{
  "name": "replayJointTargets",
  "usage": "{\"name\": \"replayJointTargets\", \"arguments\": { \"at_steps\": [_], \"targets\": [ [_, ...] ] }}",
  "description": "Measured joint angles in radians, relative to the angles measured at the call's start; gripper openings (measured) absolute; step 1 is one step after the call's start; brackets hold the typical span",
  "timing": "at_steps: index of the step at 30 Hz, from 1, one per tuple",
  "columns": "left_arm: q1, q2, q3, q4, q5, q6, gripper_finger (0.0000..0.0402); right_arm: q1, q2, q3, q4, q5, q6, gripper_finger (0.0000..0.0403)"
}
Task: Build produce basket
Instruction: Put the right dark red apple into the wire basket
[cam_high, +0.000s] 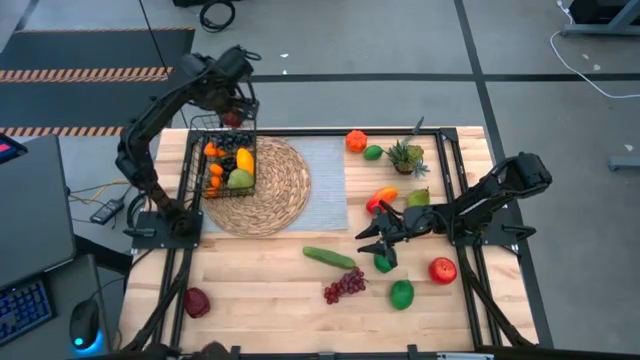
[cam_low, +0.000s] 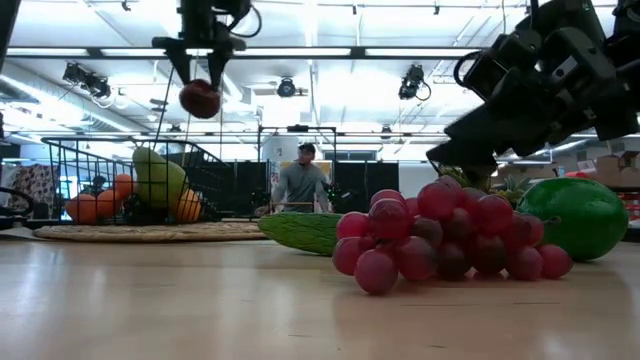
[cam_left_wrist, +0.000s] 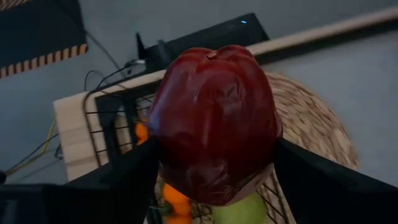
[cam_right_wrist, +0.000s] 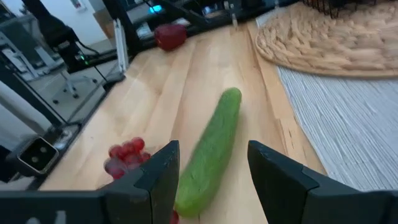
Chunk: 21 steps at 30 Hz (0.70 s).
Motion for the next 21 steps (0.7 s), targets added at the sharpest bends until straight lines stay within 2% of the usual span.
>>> {"name": "replayJointTargets", "arguments": {
  "at_steps": [8, 21],
  "targets": [
    [0.093, 0.044, 0.0, 0.0, -0.011, -0.043, 0.0298, -0.003, 0.0, 0.0, -0.023, 0.008, -0.034, 0.0196],
    [0.103, 0.124, -0.001, 0.0, 0.005, 0.052, 0.0307, -0.042, 0.0, 0.0, -0.02, 0.022, -0.06, 0.0196]
  ]
}}
